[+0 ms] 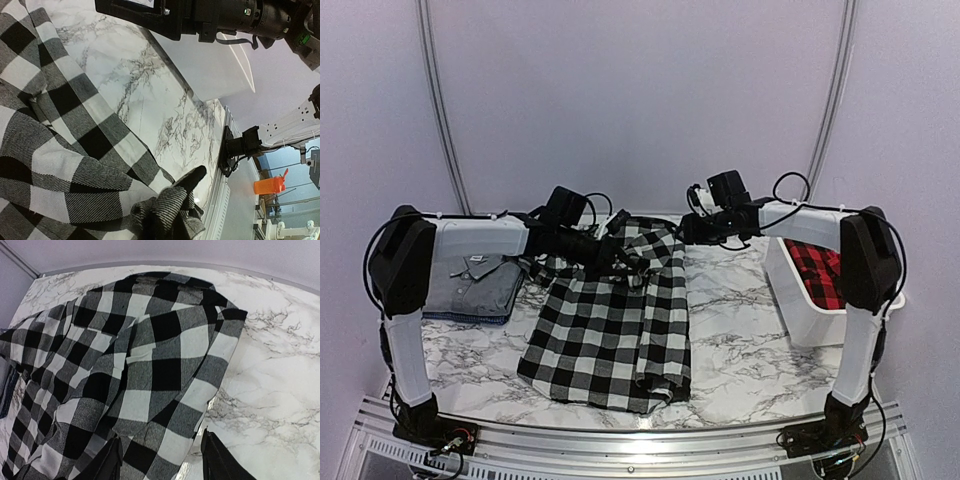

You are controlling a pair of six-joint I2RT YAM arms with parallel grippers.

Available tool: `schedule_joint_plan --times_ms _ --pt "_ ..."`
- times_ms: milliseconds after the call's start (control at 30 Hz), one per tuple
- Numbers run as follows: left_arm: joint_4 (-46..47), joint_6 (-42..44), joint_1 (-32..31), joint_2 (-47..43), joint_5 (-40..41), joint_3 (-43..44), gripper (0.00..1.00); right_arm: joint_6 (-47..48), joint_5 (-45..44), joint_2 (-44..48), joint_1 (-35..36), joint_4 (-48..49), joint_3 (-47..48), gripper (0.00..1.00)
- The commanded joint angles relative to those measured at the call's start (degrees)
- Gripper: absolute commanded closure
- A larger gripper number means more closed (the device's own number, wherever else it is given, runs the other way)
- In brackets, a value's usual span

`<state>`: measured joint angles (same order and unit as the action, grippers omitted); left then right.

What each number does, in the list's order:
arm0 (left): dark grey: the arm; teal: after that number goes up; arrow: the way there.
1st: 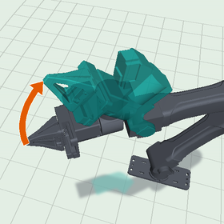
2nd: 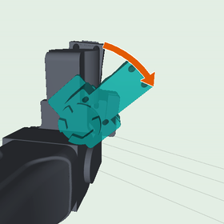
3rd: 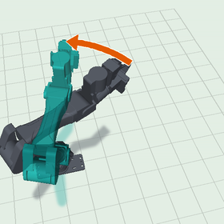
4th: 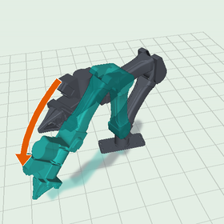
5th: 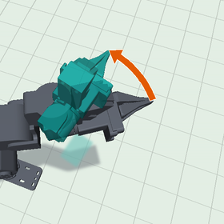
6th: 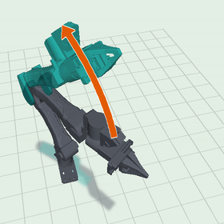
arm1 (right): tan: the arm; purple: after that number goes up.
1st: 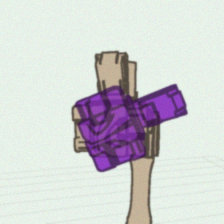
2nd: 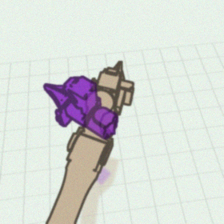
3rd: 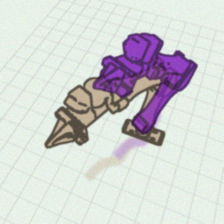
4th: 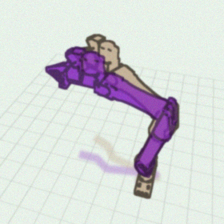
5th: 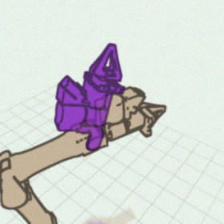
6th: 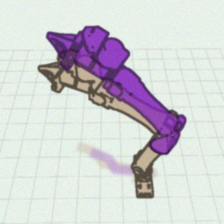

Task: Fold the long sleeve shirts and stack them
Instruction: Fold the sleeve of the 1/3-folded shirt.

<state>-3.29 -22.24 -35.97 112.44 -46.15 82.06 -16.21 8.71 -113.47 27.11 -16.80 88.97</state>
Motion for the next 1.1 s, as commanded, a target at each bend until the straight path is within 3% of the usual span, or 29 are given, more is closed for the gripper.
schedule_joint_plan --times_ms 0,467,833,900,1067 --pt "-6.60 5.50 -2.10 0.81 -3.45 0.59 0.97 0.13 -0.83 5.91 1.72 1.56 -4.31 0.50" --pt "-15.16 10.24 -8.90 6.46 -3.80 3.59 0.89 -0.31 -1.95 14.70 5.25 0.08 -15.89 0.50" --pt "-17.63 10.46 -11.63 6.83 -4.42 6.10 0.89 -0.74 -2.58 17.05 8.06 -2.32 -19.56 0.50" --pt "-18.36 10.75 -11.89 6.49 -4.20 6.35 0.82 -0.83 -2.50 17.82 8.21 -2.64 -19.90 0.50" --pt "-19.30 11.34 -12.19 5.66 -3.48 5.44 0.36 -0.76 -2.72 20.07 8.33 -3.83 -21.92 0.49"
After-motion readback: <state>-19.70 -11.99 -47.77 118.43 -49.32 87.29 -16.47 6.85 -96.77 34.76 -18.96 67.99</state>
